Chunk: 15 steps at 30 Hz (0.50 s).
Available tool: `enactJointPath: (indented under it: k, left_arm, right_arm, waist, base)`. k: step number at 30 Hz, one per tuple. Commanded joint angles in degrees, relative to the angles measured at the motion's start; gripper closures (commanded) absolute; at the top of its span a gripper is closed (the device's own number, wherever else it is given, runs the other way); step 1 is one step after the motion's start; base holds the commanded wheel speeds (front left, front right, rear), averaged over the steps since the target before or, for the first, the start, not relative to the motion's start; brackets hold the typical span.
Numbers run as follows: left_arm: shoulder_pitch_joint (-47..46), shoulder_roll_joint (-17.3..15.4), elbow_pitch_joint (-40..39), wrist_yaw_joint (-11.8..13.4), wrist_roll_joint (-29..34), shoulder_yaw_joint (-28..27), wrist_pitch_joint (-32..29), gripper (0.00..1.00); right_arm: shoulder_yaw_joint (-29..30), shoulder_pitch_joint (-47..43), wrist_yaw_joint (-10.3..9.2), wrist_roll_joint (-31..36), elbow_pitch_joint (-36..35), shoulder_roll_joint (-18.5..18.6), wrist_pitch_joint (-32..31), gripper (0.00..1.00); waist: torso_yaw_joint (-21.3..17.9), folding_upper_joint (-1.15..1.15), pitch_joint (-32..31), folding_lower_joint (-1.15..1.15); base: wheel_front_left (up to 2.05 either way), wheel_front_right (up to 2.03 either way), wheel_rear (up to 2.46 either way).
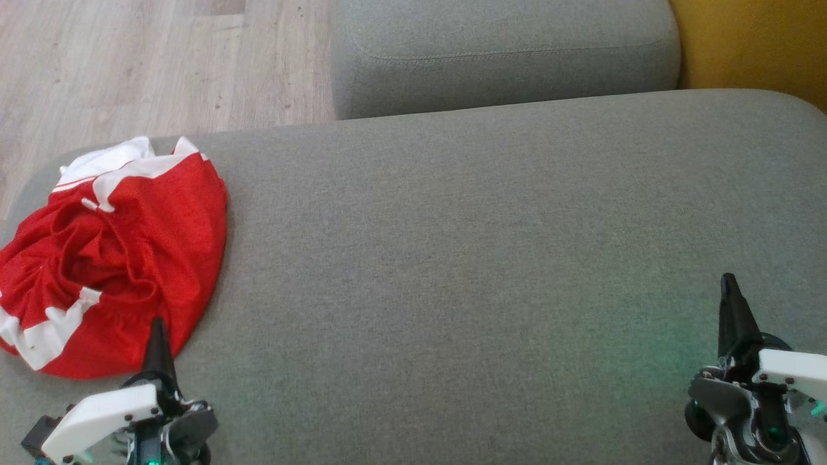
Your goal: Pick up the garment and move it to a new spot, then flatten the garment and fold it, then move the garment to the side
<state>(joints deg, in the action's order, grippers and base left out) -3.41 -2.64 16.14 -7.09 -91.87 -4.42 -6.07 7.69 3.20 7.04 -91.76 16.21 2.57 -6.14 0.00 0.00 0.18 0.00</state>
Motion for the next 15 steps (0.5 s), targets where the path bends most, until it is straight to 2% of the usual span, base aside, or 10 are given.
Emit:
enactJointPath:
  k: [1,15]
  left_arm:
    - [-2.8,-0.2,-2.1,-0.4,-0.3,-2.1,-0.4,1.0]
    - [-2.8,-0.2,-2.1,-0.4,-0.3,-2.1,-0.4,1.0]
  right_arm:
    - [-1.2,3.0,0.45,-0.4,-2.2,0.3,-0.3,1.0]
    - [-1.2,3.0,0.45,-0.4,-2.2,0.3,-0.3,1.0]
  waist:
    - [0.0,0.0,0.0,0.0]
    - [0.0,0.0,0.0,0.0]
  base:
    - [0.0,0.0,0.0]
    - [0.0,0.0,0.0]
